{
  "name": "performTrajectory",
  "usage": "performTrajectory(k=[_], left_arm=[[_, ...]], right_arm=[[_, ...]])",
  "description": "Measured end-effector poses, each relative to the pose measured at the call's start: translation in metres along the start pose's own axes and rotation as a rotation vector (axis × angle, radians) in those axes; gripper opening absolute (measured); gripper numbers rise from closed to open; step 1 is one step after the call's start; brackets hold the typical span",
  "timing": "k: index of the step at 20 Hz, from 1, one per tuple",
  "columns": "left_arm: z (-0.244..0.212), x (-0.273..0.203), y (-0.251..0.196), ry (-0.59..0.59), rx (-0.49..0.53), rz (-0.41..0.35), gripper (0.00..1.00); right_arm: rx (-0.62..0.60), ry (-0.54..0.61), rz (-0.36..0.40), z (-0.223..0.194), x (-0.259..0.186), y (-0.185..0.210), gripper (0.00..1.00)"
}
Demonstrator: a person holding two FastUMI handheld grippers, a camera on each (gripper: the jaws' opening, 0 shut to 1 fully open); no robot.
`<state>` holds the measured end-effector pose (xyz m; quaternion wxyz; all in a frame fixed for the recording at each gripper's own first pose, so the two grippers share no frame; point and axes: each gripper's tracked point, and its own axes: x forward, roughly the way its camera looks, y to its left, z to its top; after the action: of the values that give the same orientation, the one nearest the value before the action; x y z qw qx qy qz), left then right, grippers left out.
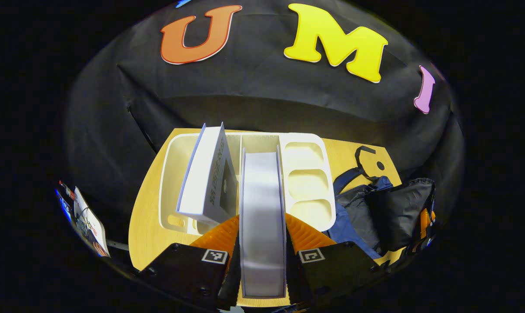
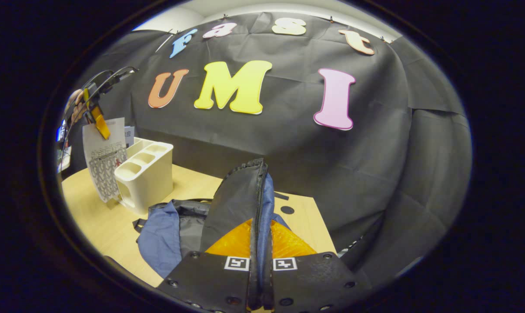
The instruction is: Open the schoolbag, grab two books from the bookshelf and put them into the schoolbag.
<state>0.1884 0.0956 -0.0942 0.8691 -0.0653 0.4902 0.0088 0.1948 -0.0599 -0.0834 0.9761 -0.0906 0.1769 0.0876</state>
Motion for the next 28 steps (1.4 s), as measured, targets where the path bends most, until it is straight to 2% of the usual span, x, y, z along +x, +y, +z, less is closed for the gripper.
performTrajectory(k=[2, 3, 8, 13, 15, 16, 17, 20, 28], left_arm=[[-0.017, -0.012, 0.005, -0.024, -0.044, -0.012, 0.43], [-0.024, -0.017, 0.007, -0.034, -0.063, -0.021, 0.45], [-0.074, -0.029, 0.005, -0.012, -0.128, -0.078, 0.45], [-0.107, -0.042, -0.015, -0.034, -0.173, -0.145, 0.44], [-0.111, -0.047, -0.031, -0.051, -0.177, -0.189, 0.45], [-0.112, -0.048, -0.040, -0.056, -0.183, -0.213, 0.45], [-0.115, -0.050, -0.049, -0.060, -0.185, -0.238, 0.45], [-0.115, -0.050, -0.076, -0.058, -0.201, -0.306, 0.44], [-0.097, -0.032, -0.125, -0.096, -0.323, -0.448, 0.44]], right_arm=[[0.004, 0.003, 0.001, 0.001, 0.001, 0.002, 0.08], [0.003, 0.008, 0.002, -0.001, 0.002, 0.004, 0.05], [-0.010, 0.035, 0.009, -0.002, 0.007, 0.015, 0.05], [-0.018, 0.059, -0.007, -0.005, 0.011, 0.014, 0.05], [-0.003, 0.083, -0.008, -0.010, 0.013, 0.015, 0.05], [0.006, 0.093, -0.003, -0.012, 0.014, 0.017, 0.08], [0.014, 0.099, 0.002, -0.014, 0.016, 0.019, 0.05], [0.021, 0.098, 0.011, -0.012, 0.016, 0.021, 0.05], [0.103, 0.102, 0.013, -0.005, 0.013, 0.018, 0.08]])
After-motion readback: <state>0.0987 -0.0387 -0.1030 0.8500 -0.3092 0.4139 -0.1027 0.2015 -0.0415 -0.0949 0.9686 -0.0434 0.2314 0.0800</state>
